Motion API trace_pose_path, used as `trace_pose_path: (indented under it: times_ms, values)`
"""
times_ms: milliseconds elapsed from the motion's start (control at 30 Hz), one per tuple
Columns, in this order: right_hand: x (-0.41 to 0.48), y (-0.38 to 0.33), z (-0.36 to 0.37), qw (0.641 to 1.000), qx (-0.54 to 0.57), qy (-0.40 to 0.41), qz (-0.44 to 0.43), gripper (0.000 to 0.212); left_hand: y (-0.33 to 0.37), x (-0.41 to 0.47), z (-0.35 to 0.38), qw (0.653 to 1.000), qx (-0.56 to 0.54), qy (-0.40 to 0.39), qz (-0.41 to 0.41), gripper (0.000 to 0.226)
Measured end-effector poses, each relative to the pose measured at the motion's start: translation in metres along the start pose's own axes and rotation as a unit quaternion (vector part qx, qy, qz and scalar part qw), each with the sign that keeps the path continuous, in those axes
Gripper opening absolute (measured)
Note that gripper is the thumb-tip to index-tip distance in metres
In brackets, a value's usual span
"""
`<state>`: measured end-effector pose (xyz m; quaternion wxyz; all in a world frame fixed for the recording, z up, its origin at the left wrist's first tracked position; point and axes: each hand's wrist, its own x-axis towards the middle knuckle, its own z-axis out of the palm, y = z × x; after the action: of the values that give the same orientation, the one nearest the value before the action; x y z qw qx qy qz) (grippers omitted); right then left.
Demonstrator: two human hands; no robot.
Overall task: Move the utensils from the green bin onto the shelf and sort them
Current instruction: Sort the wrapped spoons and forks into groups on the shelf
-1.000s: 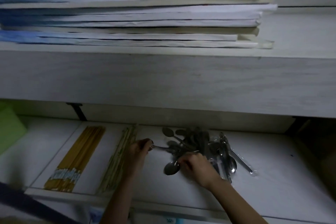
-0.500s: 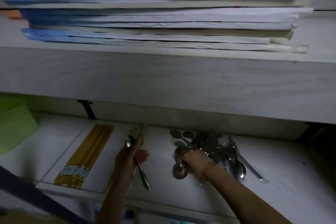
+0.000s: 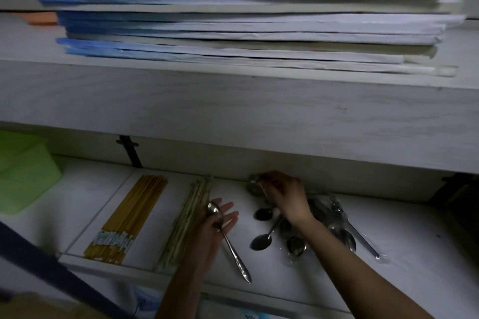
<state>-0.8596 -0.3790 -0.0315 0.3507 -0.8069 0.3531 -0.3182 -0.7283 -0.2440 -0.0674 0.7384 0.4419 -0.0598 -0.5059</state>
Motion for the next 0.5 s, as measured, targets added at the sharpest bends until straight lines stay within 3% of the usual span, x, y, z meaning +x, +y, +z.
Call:
trace_pose_path:
  times_ms: [100, 233, 367, 433, 500]
  values:
    - [0.002, -0.027, -0.001, 0.999, 0.03, 0.011, 0.032, 0.021, 0.001, -0.004, 0.012, 0.998, -0.051, -0.022, -0.001, 0.024]
    - [-0.012, -0.041, 0.018, 0.992, 0.043, -0.088, 0.082, 0.028, 0.0, -0.009, 0.026, 0.996, -0.057, -0.063, 0.022, 0.025]
    - [-0.029, -0.037, 0.038, 0.987, 0.014, -0.112, 0.113, 0.016, -0.006, -0.005, 0.026, 0.994, -0.106, -0.024, -0.001, 0.024]
    - [-0.032, -0.035, 0.041, 0.984, 0.012, -0.115, 0.133, 0.004, -0.008, 0.0, 0.022, 0.989, -0.147, 0.024, -0.017, 0.012]
    - [-0.033, -0.036, 0.041, 0.984, -0.004, -0.106, 0.145, 0.016, -0.006, -0.004, 0.027, 0.99, -0.139, -0.001, -0.019, 0.009]
